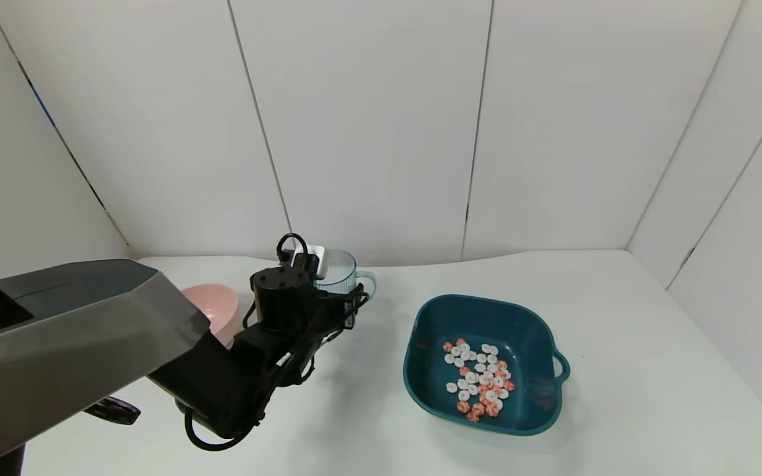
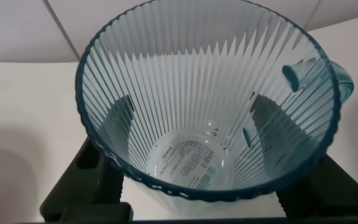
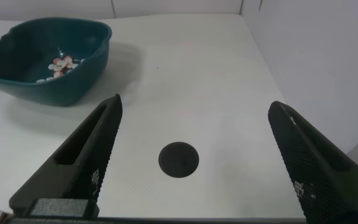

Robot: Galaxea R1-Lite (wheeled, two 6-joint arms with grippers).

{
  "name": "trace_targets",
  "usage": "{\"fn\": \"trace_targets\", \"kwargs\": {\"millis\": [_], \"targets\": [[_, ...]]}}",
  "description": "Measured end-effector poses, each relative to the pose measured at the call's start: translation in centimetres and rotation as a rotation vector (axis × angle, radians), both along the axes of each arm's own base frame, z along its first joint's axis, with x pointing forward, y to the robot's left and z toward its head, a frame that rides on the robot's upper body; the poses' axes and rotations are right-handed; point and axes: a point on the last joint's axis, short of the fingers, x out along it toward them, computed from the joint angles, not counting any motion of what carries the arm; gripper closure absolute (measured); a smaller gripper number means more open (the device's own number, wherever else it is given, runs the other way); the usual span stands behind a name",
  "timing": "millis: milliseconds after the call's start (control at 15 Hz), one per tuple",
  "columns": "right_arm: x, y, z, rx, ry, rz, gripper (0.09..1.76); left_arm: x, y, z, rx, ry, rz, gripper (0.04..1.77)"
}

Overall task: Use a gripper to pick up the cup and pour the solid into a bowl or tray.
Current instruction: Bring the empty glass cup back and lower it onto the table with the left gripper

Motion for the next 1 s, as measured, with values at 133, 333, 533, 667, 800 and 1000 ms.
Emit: {"fn": "trace_targets", "kwargs": {"millis": [133, 333, 533, 667, 800, 1000], "targets": [[0.0, 0.0, 0.0, -0.001, 0.001, 0.000, 0.14, 0.2, 0.2, -0.7, 0.001, 0.013, 0.003, 0.49], [0.0, 0.0, 0.0, 0.000, 0.000, 0.000, 0.14, 0.5, 0.3, -1.6, -0.009, 0.027, 0.010, 0.49], [0.0, 0.0, 0.0, -0.001, 0.000, 0.000, 0.14, 0.6, 0.3, -2.5, -0.009, 0.045, 0.014, 0.49], [0.0, 0.0, 0.0, 0.000, 0.000, 0.000, 0.14, 0.6, 0.3, -2.7, -0.018, 0.052, 0.016, 0.49], [0.0, 0.0, 0.0, 0.000, 0.001, 0.000, 0.14, 0.7, 0.3, -2.9, -0.018, 0.055, 0.017, 0.49], [0.0, 0.0, 0.0, 0.000, 0.001, 0.000, 0.14, 0.7, 0.3, -3.2, -0.023, 0.064, 0.018, 0.49]]}}
